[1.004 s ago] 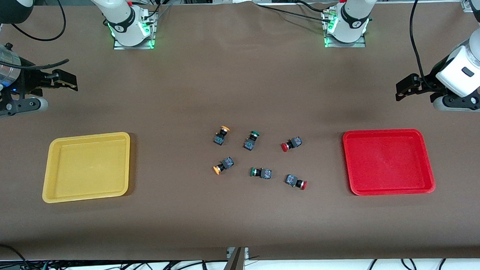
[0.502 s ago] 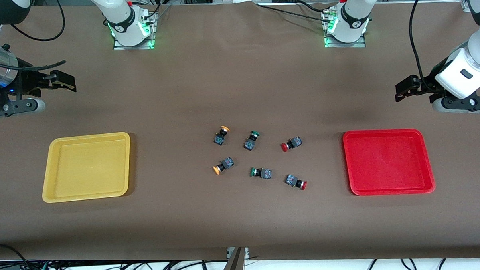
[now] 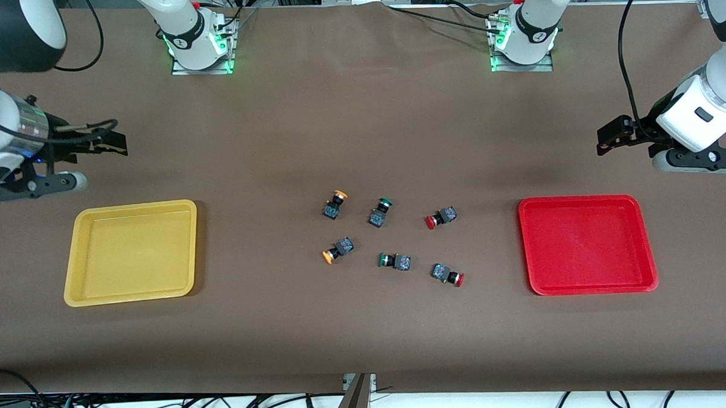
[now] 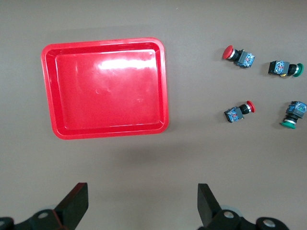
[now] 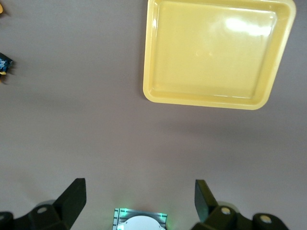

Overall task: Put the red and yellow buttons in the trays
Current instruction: 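Grasp the yellow button with the right gripper while the left gripper descends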

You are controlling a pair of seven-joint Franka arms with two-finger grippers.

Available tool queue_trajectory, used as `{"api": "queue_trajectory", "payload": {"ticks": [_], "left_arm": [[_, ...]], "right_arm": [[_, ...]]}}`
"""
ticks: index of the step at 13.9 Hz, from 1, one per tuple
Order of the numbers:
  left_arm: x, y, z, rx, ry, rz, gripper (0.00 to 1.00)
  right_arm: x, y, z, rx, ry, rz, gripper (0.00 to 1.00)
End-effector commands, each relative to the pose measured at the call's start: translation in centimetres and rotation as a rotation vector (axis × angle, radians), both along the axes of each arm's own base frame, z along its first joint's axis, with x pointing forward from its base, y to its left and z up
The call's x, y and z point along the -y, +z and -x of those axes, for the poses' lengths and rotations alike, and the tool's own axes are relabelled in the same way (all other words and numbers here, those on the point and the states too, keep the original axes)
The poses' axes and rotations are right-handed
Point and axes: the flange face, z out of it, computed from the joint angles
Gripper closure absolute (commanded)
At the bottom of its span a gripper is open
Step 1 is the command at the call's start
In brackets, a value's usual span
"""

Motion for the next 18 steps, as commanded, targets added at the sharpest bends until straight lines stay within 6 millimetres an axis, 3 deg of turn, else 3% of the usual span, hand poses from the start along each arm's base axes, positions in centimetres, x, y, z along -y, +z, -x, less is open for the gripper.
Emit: {"api": "queue_trajectory", "payload": {"ticks": [1, 6, 10, 15, 18], "left_arm": [[0.5, -1.0, -0.7, -0.005, -0.002, 0.022, 0.0], [2.8, -5.3, -3.3, 0.011, -0.016, 0.047, 0.0], [9.0, -9.5, -4.1, -0.01, -0.121, 0.041, 0.0], [18.7, -13.4, -2.9, -0.016, -0.367, 0.029, 0.0], [20.0, -13.5, -2.3, -0.02, -0.591, 0.044, 0.0]], "right_arm": [[-3.1, -1.1, -1.1, 0.03, -0.072, 0.0, 0.0], [-10.2, -9.6, -4.8, 0.076, -0.252, -0.03, 0.0], [-16.8, -16.8, -6.2, 0.135, -0.396, -0.028, 0.0], [-28.3, -24.6, -4.1, 0.212, -0.599, -0.045, 0.0], [-33.4, -28.3, -2.0, 0.237, -0.651, -0.068, 0.0]]}}
